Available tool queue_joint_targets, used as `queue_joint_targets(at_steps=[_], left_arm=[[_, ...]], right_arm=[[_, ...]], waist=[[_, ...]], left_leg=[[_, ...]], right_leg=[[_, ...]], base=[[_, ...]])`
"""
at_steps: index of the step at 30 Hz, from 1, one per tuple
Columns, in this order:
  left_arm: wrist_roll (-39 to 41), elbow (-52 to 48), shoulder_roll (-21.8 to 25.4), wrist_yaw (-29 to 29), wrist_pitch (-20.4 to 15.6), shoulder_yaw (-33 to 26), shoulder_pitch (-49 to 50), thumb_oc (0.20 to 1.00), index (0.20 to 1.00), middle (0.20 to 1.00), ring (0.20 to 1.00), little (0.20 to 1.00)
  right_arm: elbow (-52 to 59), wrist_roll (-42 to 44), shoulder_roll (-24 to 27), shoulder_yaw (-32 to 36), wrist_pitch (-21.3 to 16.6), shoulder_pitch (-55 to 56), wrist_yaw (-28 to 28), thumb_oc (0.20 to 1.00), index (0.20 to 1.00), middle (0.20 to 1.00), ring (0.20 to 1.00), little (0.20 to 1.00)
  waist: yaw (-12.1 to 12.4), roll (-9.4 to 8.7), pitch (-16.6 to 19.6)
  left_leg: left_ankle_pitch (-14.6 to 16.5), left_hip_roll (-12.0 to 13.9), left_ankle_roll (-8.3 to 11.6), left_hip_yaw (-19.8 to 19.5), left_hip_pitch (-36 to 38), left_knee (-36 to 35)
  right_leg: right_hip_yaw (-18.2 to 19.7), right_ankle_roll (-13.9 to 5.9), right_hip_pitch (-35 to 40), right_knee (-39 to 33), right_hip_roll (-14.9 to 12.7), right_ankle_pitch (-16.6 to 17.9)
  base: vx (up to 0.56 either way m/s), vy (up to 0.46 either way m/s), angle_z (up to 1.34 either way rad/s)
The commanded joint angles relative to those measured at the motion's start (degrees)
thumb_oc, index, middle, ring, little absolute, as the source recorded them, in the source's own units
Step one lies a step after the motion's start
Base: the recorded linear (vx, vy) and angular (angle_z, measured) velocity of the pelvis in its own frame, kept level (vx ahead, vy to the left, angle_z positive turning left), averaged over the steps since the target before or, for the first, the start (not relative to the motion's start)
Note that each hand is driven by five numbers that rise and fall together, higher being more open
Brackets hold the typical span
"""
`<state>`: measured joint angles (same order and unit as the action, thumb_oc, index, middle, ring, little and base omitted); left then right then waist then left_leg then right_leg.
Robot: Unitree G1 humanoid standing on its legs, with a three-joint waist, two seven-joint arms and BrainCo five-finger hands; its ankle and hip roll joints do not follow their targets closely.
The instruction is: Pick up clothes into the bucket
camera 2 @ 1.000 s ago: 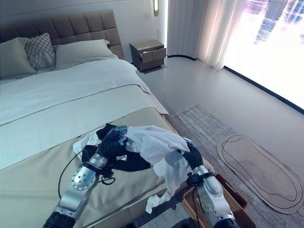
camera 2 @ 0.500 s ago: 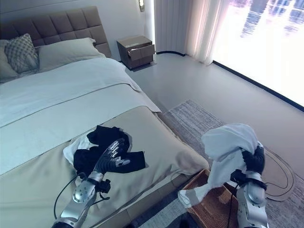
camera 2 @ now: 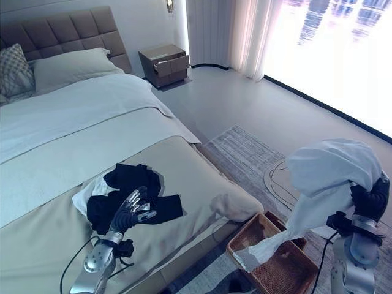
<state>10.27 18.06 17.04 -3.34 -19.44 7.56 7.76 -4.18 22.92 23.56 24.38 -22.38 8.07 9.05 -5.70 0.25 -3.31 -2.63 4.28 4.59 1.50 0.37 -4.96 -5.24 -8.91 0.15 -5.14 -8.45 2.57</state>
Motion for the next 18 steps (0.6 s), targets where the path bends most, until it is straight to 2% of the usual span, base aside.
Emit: queue_joint_targets(at_steps=[1,18], left_arm=[[2.1,-0.7,2.2,-0.2,-2.9,-2.8,-2.1,1.000,1.000,1.000,1.000,1.000],[3.2,-1.3,2.0,0.3,-3.5,-3.0,-2.3,1.000,1.000,1.000,1.000,1.000]], right_arm=[[2.7,-0.9,3.0,3.0,-4.7,-3.8,0.1,0.200,0.200,0.200,0.200,0.200],[0.2,-1.9,3.0,1.0,-3.8,-4.9,0.4,0.200,0.200,0.200,0.200,0.200]], waist=[[-0.3,-4.55,0.5],[-0.4,-4.44,-0.5]], left_leg=[[4.0,-2.7,-3.08,0.3,-2.0,5.2],[4.2,-3.1,-3.22,0.6,-2.4,5.4]], right_leg=[[1.4,0.36,-2.8,3.5,-0.4,2.0],[1.6,0.16,-3.4,4.1,-0.6,2.1]], base=[[0.00,-0.003,-0.04],[0.00,0.000,0.00]])
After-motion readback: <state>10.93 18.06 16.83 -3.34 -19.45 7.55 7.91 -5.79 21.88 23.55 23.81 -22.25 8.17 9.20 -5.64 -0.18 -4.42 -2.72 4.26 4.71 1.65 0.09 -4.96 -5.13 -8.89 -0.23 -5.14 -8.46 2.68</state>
